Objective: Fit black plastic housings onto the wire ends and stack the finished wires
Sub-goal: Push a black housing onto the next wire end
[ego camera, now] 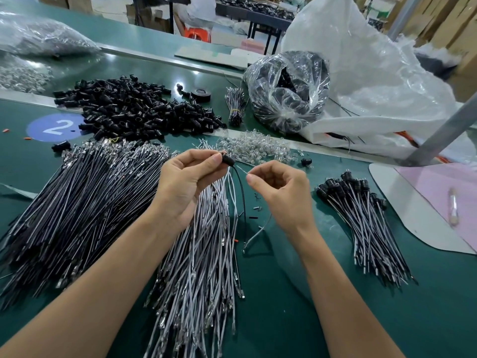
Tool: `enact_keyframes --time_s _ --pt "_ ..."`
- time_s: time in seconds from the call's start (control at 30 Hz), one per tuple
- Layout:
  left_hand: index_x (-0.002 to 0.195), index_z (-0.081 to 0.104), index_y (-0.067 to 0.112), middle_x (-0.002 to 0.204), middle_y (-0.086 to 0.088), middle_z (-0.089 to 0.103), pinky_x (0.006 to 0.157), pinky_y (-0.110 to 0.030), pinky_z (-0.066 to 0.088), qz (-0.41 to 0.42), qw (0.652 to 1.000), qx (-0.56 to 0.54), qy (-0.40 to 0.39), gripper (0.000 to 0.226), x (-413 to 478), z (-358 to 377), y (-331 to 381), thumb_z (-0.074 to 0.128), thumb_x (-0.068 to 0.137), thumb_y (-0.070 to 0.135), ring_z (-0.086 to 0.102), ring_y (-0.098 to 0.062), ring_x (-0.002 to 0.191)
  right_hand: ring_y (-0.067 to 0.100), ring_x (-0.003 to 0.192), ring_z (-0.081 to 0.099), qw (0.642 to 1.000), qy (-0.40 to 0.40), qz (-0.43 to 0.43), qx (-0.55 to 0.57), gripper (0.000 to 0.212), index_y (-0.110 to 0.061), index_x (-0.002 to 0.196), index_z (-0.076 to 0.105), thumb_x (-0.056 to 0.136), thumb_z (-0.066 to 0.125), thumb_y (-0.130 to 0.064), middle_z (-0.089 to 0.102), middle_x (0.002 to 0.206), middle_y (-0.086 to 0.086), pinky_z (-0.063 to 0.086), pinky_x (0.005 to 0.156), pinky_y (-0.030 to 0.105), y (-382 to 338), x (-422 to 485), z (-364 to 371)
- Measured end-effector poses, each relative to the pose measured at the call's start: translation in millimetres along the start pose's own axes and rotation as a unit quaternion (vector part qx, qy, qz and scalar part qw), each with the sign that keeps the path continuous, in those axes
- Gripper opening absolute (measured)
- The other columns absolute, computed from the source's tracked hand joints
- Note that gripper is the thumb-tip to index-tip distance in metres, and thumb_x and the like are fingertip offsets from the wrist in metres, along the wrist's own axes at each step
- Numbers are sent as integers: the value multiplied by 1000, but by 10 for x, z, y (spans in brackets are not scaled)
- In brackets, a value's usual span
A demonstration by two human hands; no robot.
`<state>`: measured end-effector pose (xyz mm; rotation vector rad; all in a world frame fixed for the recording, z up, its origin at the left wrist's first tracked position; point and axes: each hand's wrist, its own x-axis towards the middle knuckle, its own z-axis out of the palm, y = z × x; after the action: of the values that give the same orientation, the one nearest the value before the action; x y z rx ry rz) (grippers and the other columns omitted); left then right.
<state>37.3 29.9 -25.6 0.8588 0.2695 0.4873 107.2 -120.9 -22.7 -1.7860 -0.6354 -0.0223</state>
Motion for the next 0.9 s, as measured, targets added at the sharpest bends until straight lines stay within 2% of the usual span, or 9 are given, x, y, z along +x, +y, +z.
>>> enact_keyframes --time_s 0.3,0.43,0.6,0.77,0.9 --pt "82 68 2 84 -10 75 68 -22 58 8 998 47 -41 15 -33 24 -43 72 67 2 73 -19 80 7 60 59 1000 2 -2 9 11 -20 76 73 82 77 -13 70 67 -2 51 59 22 -2 -8 27" --pt "83 68 1 84 -12 75 68 -22 58 8 998 45 -40 17 -27 12 -29 73 67 3 74 -20 79 10 64 63 1000 16 -1 26 10 -20 77 74 81 79 -12 71 69 -3 55 65 29 -10 -3 12" --pt "81 68 2 84 -11 75 69 -22 58 11 997 53 -47 16 -43 28 -42 73 66 4 74 -20 79 11 63 63 1000 17 -1 21 14 -23 76 72 82 78 -12 71 68 -4 54 63 29 -20 -12 23" --pt "80 67 2 79 -9 75 68 -23 58 12 996 68 -53 14 -68 57 -52 72 66 4 73 -18 76 21 68 68 999 12 -10 34 22 -25 85 66 77 81 -10 71 70 -3 58 68 41 -58 -19 14" --pt "82 67 0 82 -12 75 71 -26 60 16 994 96 -59 17 -81 66 -42 72 66 4 73 -22 76 20 68 69 999 -3 -30 18 28 -23 91 67 72 85 -13 72 72 0 58 69 37 -58 -36 17"
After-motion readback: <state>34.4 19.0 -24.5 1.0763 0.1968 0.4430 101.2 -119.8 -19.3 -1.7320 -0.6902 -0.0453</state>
